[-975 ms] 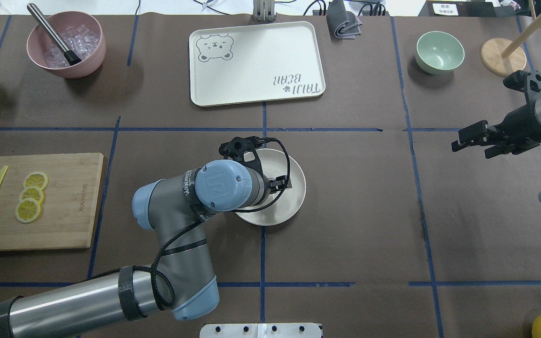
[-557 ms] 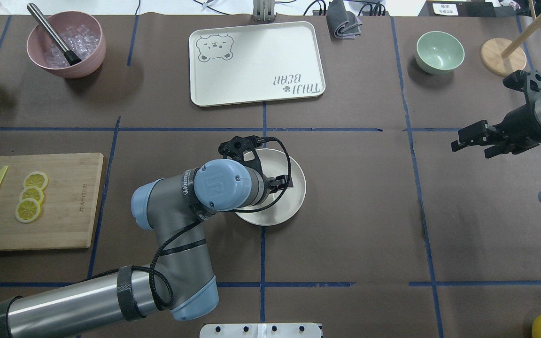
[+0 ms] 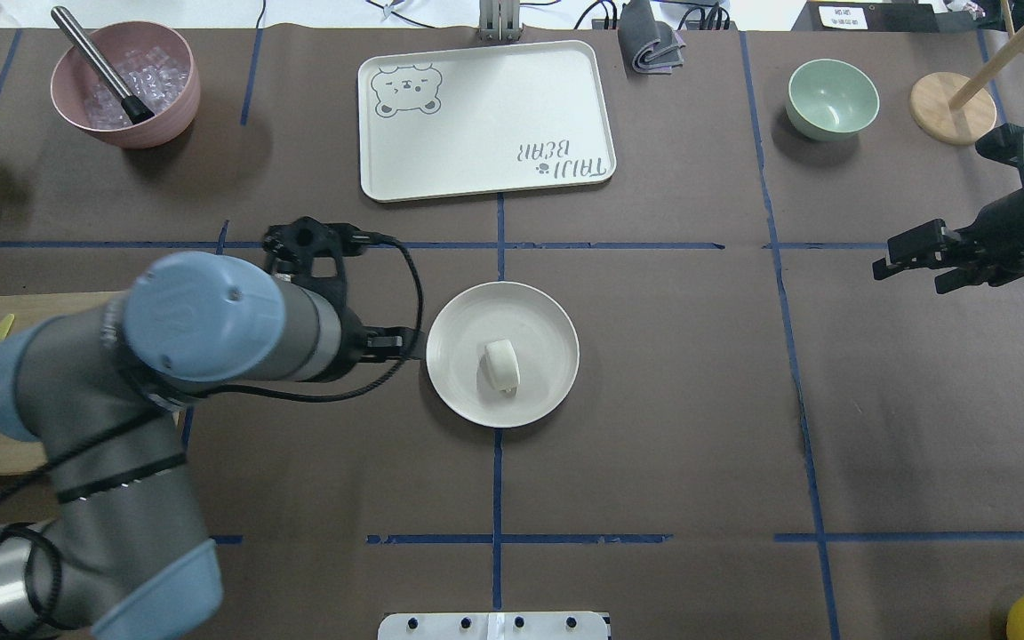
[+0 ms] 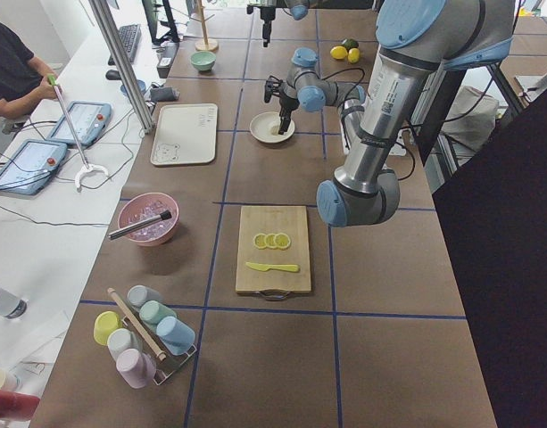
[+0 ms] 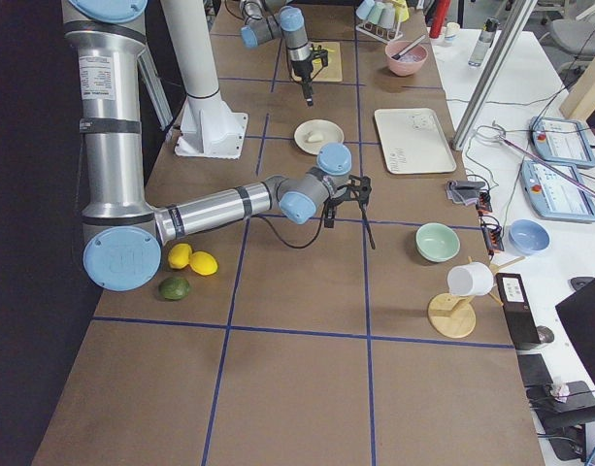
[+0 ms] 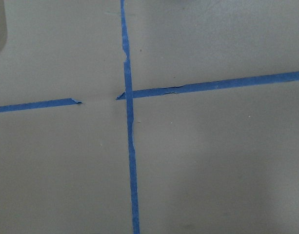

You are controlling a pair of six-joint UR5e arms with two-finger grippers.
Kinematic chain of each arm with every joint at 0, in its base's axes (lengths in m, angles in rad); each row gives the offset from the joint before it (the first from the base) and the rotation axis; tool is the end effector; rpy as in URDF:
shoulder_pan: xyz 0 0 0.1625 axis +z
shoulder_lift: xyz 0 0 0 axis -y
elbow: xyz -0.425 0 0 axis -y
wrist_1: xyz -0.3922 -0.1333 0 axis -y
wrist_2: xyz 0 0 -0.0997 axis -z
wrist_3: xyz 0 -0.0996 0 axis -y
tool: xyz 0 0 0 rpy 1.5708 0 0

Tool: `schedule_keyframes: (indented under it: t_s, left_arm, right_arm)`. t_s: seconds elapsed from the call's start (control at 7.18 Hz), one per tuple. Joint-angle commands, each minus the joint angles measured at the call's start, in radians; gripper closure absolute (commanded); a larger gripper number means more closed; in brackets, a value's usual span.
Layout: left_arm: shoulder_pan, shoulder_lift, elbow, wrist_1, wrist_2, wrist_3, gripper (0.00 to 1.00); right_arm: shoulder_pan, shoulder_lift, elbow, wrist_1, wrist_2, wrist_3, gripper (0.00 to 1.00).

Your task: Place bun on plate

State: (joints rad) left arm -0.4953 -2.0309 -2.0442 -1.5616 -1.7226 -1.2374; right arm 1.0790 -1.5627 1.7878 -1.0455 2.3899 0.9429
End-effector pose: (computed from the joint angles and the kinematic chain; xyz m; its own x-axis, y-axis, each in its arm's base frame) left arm 0.4371 -0.3705 0.2078 0.6198 0.0328 -0.7841 0.1702 0.9697 0.1751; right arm -0.1851 -0.4738 0.4817 0.4949 0.0744 0.8657 -0.0939 0.9951 -0.0318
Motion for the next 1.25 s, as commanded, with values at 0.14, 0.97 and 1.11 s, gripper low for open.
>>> schedule_keyframes:
  t_s: [0.14,0.97,1.11]
  left_arm:
    - [-0.323,0.286,-0.079,-0.008,-0.282,0.455,0.01]
    - [-1.012,0.54,0.278,-0.014,-0.67,1.412,0.02]
    - [-1.058,0.538,0.312,-0.012,-0.666,1.464,0.02]
  right_arm:
    - [0.128,-0.025,-0.036,-0.043,0.035,-0.195,0.0]
    - [0.449,-0.068,-0.065,-0.542,0.0,-1.03,0.0]
    - [0.449,-0.066,-0.08,-0.542,0.0,-1.032,0.0]
